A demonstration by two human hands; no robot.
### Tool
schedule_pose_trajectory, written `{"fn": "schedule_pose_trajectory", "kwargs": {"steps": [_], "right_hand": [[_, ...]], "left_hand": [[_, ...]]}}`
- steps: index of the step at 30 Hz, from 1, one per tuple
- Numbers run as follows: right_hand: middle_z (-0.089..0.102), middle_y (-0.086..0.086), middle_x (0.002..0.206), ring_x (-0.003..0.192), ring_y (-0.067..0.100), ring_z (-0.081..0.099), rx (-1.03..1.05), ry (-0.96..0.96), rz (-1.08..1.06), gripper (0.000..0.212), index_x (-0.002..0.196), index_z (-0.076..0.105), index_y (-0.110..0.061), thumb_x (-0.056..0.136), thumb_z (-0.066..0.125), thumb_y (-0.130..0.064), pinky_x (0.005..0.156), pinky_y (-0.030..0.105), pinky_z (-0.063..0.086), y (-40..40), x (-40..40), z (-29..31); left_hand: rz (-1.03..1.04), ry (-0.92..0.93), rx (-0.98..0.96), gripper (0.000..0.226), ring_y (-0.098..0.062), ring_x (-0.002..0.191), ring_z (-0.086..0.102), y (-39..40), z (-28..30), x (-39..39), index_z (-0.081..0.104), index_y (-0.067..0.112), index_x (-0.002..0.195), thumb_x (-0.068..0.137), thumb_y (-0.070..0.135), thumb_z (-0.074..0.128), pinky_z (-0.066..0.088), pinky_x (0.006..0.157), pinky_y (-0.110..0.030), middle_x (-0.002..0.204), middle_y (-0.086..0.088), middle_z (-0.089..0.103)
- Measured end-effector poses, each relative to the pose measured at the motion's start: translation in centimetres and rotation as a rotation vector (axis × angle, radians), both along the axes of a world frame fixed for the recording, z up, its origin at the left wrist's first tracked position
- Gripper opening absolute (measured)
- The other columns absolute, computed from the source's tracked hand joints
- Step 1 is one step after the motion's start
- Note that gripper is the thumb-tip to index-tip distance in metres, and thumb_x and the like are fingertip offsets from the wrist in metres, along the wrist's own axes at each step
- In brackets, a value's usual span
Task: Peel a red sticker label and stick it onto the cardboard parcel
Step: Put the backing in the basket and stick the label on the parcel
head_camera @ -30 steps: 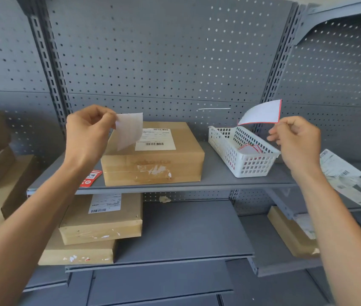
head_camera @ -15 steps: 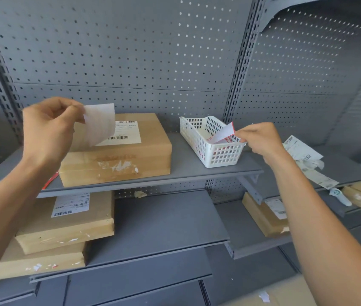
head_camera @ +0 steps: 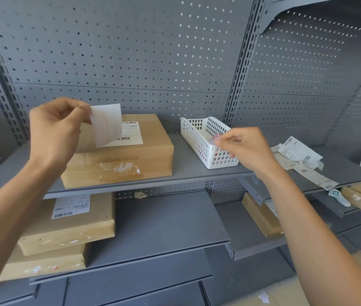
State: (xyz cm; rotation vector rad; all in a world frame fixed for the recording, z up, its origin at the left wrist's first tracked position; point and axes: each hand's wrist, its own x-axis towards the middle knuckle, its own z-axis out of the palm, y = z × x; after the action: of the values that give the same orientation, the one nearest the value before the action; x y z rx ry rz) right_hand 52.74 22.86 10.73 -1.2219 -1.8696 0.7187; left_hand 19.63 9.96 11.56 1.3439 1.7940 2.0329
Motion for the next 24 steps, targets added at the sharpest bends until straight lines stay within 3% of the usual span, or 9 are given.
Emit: {"fn": "schedule_pose_trajectory", "kwargs": {"steps": [6,10,13,16,19,24], "right_hand": [[0.079,0.001,0.087,0.061,0.008,0.064,-0.153,-0.155,0.475,0.013,0.103,0.080,-0.018,0.093,0.071,-0.017,0.072,0.021,0.052,-6.3,-4.8,-0.8],[0.078,0.005,0.085,0.061,0.014,0.063,-0.085,-0.040,0.532,0.013,0.098,0.079,-0.012,0.097,0.067,-0.017,0.063,0.017,0.050,-7.8,-8.9,0.2],[0.078,0.003,0.085,0.059,0.012,0.061,-0.016,0.024,0.498,0.022,0.093,0.077,-0.012,0.100,0.062,-0.026,0.058,0.015,0.044,-8.1,-12.1,1.5],[0.077,0.001,0.083,0.058,0.013,0.062,-0.035,0.145,0.421,0.032,0.093,0.075,-0.010,0.101,0.058,-0.036,0.058,0.016,0.045,-8.3,-14.9,2.9],[0.076,0.000,0.078,0.058,0.013,0.062,-0.079,0.244,0.353,0.041,0.095,0.073,-0.006,0.100,0.059,-0.044,0.057,0.018,0.044,-8.6,-16.9,3.9],[0.074,-0.002,0.075,0.059,0.012,0.063,-0.098,0.321,0.346,0.033,0.090,0.075,-0.009,0.099,0.062,-0.038,0.062,0.024,0.043,-9.0,-18.4,4.2]], "left_hand": [[0.005,0.010,-0.004,0.017,-0.002,0.074,0.064,-0.3,0.0,-0.5,0.072,0.023,0.077,0.091,0.019,0.063,0.049,0.076,-0.029,0.069,0.021,0.071],[0.020,0.029,0.020,0.018,0.004,0.069,0.061,-0.8,0.0,-0.3,0.072,0.021,0.076,0.090,0.015,0.063,0.048,0.070,-0.021,0.070,0.015,0.072],[0.060,0.074,0.072,0.015,-0.003,0.072,0.062,-1.5,-0.1,0.0,0.073,0.019,0.078,0.091,0.017,0.065,0.050,0.072,-0.023,0.078,0.006,0.073],[0.137,0.227,0.157,0.012,-0.006,0.070,0.060,-2.5,-0.1,0.5,0.074,0.017,0.083,0.093,0.017,0.067,0.047,0.068,-0.025,0.078,0.009,0.071],[0.208,0.504,0.275,0.011,-0.013,0.074,0.061,-3.4,0.0,0.7,0.075,0.010,0.086,0.093,0.012,0.067,0.045,0.071,-0.021,0.081,0.004,0.072],[0.225,0.823,0.452,0.015,-0.035,0.069,0.062,-3.6,-0.3,0.0,0.076,0.003,0.085,0.096,0.009,0.067,0.049,0.063,-0.049,0.078,-0.007,0.072]]}}
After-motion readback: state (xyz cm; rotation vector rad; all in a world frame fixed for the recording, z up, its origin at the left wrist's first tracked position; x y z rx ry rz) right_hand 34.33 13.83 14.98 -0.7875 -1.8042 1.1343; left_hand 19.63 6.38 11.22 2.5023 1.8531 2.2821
